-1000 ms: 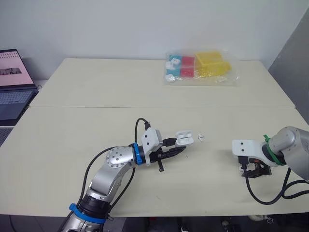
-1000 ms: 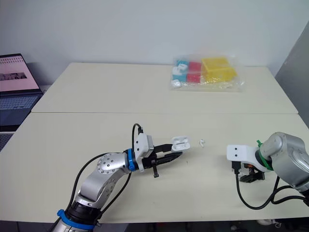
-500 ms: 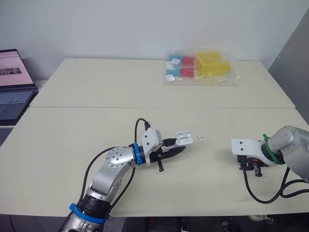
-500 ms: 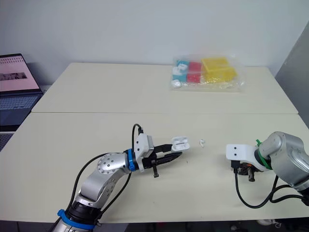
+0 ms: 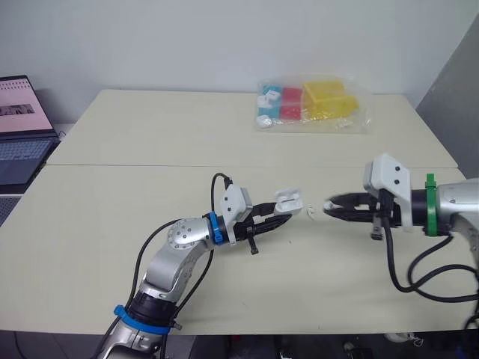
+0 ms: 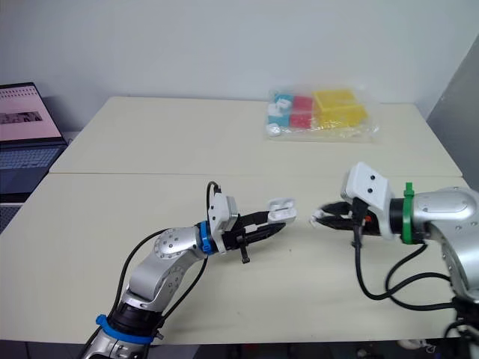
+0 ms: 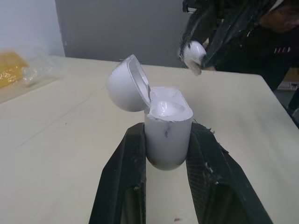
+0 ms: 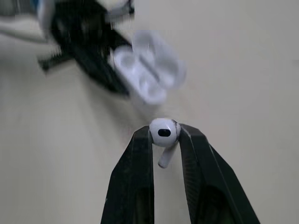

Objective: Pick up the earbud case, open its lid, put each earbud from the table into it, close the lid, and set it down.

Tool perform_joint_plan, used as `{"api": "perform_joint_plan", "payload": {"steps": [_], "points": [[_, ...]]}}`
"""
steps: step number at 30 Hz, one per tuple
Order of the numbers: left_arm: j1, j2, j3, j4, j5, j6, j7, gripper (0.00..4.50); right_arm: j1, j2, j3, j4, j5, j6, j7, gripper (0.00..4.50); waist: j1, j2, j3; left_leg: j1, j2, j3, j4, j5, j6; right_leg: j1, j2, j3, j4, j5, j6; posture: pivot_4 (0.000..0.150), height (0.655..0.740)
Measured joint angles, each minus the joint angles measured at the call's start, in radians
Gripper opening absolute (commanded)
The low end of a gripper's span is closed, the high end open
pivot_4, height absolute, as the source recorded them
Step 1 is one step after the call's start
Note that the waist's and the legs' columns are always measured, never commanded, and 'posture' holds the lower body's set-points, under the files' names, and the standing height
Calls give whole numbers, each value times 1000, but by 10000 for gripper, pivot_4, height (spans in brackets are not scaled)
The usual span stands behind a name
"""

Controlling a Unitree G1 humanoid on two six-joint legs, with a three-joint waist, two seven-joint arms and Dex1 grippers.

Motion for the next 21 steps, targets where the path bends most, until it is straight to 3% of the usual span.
{"api": "perform_joint_plan", "payload": {"steps": [2, 8, 21], "points": [[-19, -11, 14, 2, -19, 23, 9, 7931, 8, 125, -16, -43, 22, -32, -101, 4219, -1, 0, 0, 0, 0, 0, 0, 0, 0, 0, 0, 0, 0, 0, 0, 1500, 7364], [-33, -15, 41, 5, -51, 49, 17, 7931, 52, 335, -8, -93, 52, -89, -350, 4219, -1, 0, 0, -1, 0, 0, 0, 0, 0, -1, 0, 1, 0, 0, 0, 1500, 7364], [-54, -24, 66, -19, -128, 144, 43, 7931, 91, 280, 94, -34, 46, -221, -437, 4219, -3, 0, 0, 0, 0, 0, -1, 0, 0, 0, 1, 0, 0, 0, 0, 1500, 7364]]}}
